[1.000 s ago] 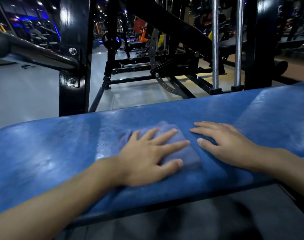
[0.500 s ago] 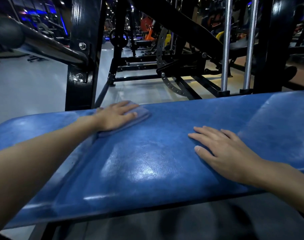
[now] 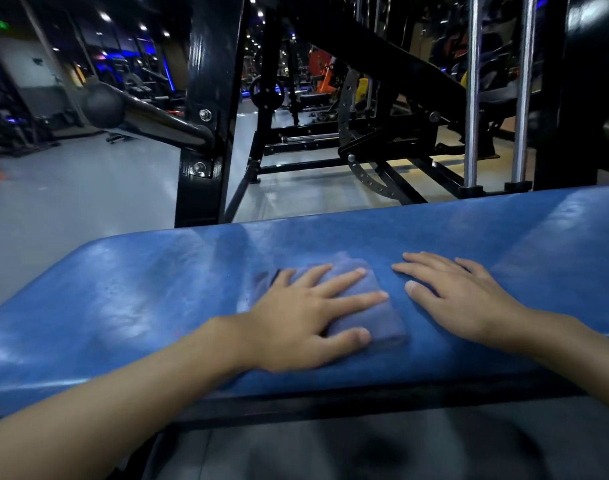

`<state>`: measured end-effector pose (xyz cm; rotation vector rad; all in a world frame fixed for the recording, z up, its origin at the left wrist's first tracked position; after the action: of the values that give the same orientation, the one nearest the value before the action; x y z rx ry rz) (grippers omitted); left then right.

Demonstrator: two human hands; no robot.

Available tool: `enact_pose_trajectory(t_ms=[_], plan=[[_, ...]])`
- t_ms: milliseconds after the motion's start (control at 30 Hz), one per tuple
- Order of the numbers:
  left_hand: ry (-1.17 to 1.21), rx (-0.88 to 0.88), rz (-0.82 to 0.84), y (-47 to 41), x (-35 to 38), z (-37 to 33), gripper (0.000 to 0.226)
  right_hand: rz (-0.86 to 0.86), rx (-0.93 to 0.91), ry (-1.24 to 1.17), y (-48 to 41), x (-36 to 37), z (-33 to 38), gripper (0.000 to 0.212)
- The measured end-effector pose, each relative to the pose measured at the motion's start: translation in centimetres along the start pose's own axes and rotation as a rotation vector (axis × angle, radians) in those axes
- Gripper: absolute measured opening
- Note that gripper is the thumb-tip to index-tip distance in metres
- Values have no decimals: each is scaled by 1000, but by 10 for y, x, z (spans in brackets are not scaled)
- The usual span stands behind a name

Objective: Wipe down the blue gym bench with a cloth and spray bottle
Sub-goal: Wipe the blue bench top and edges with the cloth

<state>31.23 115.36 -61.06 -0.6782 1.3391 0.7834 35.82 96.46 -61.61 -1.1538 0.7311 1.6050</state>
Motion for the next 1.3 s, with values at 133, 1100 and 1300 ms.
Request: enact_pose_trajectory(t_ms=[133,1100,1300], plan=[[33,59,-6,-1,1,-3,58,-84,2,-33,-4,-7,3,39],[-24,179,-43,37,0,11,65,-17,2,128,8,15,48,47],[13,150,-70,22,3,37,58,-260,-47,-96,4,2,77,42]])
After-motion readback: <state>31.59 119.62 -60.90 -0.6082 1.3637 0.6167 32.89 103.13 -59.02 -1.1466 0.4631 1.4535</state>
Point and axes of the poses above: each hand's wrist, its own y-axis away from the middle knuckle, its own x-axis out of the palm, z = x × y, the point moved 7 cm from there along -y, towards the middle knuckle, and after that the axes turned 6 degrees about -y, right-handed, at the moved point
